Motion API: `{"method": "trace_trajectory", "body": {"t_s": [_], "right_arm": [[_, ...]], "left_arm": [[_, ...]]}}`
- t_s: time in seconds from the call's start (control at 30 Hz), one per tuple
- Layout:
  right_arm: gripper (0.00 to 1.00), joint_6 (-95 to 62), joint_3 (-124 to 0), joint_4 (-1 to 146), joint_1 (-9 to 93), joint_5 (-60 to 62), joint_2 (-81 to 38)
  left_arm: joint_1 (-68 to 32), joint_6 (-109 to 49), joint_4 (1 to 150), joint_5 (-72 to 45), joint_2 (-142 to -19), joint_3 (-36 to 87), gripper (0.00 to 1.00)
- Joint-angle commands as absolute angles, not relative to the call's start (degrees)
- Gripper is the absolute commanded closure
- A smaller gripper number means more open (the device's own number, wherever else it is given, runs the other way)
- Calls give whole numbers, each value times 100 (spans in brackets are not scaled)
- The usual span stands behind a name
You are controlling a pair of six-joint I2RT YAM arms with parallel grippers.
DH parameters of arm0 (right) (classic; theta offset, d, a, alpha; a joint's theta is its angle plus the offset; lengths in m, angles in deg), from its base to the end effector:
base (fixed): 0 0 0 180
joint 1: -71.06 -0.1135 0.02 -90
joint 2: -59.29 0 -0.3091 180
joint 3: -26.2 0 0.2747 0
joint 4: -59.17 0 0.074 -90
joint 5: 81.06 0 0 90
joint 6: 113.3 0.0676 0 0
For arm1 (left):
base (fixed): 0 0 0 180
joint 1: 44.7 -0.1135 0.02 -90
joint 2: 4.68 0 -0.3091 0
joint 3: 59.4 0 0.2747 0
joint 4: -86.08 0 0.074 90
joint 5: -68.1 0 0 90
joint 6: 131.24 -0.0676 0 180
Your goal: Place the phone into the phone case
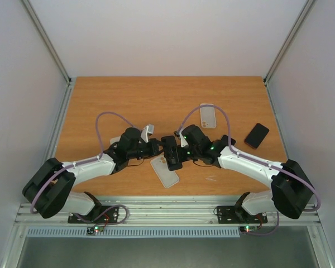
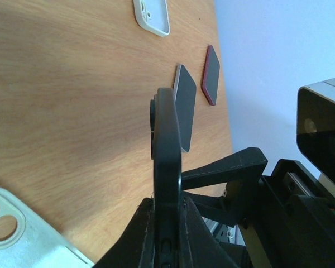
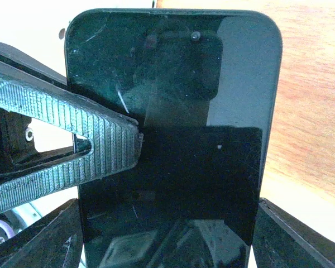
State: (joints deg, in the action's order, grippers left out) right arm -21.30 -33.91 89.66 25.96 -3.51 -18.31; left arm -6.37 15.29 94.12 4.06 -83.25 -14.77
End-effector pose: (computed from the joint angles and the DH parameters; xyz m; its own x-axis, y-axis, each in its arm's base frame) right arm 0.2080 0.2294 0.2288 -0.5518 -0.5054 -0.6634 -0.7748 0.6051 0.1834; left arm 0.2232 -0.2142 0.2042 -0.9118 -0.2352 -0.3366 0.1921 0.4803 -0.8558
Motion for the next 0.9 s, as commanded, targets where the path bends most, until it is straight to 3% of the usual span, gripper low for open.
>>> {"method": "trace_trajectory", "body": {"t_s": [0.0, 0.13, 0.4, 0.63, 0.87], "right_arm": [[37, -1987, -3371, 8385, 2536, -605, -1599], [30, -1953, -3337, 8282, 2536, -738, -1549], [2, -1993, -3205, 7981, 2545, -1169, -1324], [2, -2005, -2879, 7569, 2688, -1731, -1123], [12, -1825, -2471, 6997, 3080, -2450, -778]], "left_arm": [[-586, 1528, 9972, 425, -8076, -1620, 99], [-586, 1493, 10060, 337, -7882, -1777, 100], [-695, 1548, 10358, -3, -7362, -2266, 100], [-970, 1779, 11206, 189, -6787, -2794, 100], [-1060, 1961, 12095, 441, -6359, -3090, 100]]}}
